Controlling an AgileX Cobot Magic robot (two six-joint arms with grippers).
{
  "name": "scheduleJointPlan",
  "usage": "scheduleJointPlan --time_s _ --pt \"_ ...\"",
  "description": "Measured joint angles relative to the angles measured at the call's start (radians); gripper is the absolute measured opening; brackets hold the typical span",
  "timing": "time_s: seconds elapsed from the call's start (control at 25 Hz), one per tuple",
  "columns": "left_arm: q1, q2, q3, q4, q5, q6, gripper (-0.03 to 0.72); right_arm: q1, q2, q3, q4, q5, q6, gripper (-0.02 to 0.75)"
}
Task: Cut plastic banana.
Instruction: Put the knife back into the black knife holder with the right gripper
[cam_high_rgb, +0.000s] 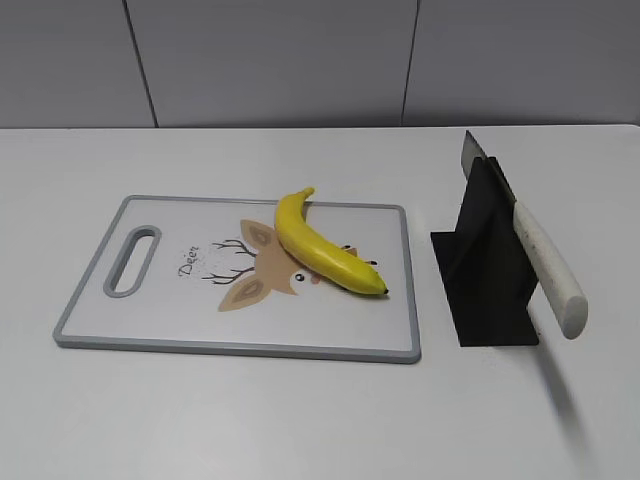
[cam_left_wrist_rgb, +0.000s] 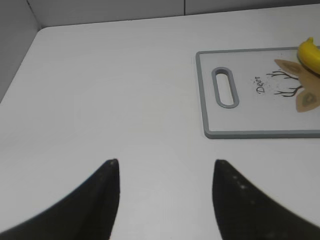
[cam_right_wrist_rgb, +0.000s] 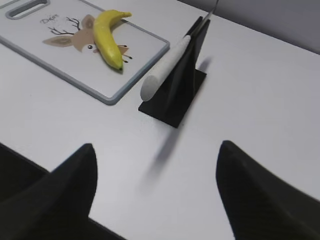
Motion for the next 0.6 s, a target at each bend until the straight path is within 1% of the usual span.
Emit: scheduleJointPlan --time_s 0.08,0.24,0.32,0.48,0.6 --pt "0.02 0.0 0.0 0.0 0.0 0.0 0.571 -0.038 0.0 0.0 0.001 0.0 0.0 0.577" --pt "0.086 0.0 0.0 0.0 0.0 0.0 0.571 -0.137 0.0 0.0 0.005 0.0 0.0 0.578" --pt "0.107 0.0 0.0 0.0 0.0 0.0 0.571 -0.2 0.0 0.0 0.006 0.0 0.0 0.578" --pt "0.118 0.0 0.0 0.0 0.0 0.0 0.568 -0.33 0.0 0.0 0.006 0.0 0.0 0.578" --pt "0.119 0.0 0.0 0.0 0.0 0.0 0.554 -0.388 0.0 0.0 0.006 0.0 0.0 0.578"
